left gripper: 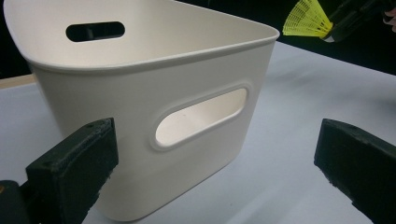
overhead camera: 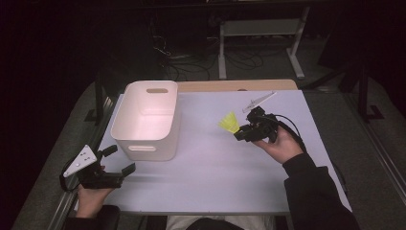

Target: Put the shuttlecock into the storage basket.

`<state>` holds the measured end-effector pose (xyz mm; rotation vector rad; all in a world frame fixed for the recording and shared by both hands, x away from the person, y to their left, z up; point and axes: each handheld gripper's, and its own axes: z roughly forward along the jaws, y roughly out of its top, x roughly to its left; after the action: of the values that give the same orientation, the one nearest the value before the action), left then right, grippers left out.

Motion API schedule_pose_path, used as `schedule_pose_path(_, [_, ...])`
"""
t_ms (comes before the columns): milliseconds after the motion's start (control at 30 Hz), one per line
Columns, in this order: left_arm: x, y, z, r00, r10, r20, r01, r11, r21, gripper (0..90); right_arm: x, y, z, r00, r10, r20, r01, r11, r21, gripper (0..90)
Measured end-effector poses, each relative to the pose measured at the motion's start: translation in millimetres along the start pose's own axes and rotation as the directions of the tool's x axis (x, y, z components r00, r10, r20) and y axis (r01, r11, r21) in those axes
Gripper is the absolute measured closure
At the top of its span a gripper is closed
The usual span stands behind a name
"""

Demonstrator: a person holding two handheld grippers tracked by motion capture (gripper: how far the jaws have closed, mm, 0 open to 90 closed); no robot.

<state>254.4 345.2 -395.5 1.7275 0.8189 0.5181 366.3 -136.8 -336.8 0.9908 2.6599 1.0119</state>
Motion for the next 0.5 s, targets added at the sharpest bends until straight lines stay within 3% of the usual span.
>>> schedule_pose_path(500, [0.0, 0.0, 0.0, 1.0, 0.0, -0.001, 0.0, 1.0, 0.0, 0.0, 6.6, 11.2, -3.9, 0.9998, -0.021, -0.008, 0.021, 1.0, -0.009, 62.3])
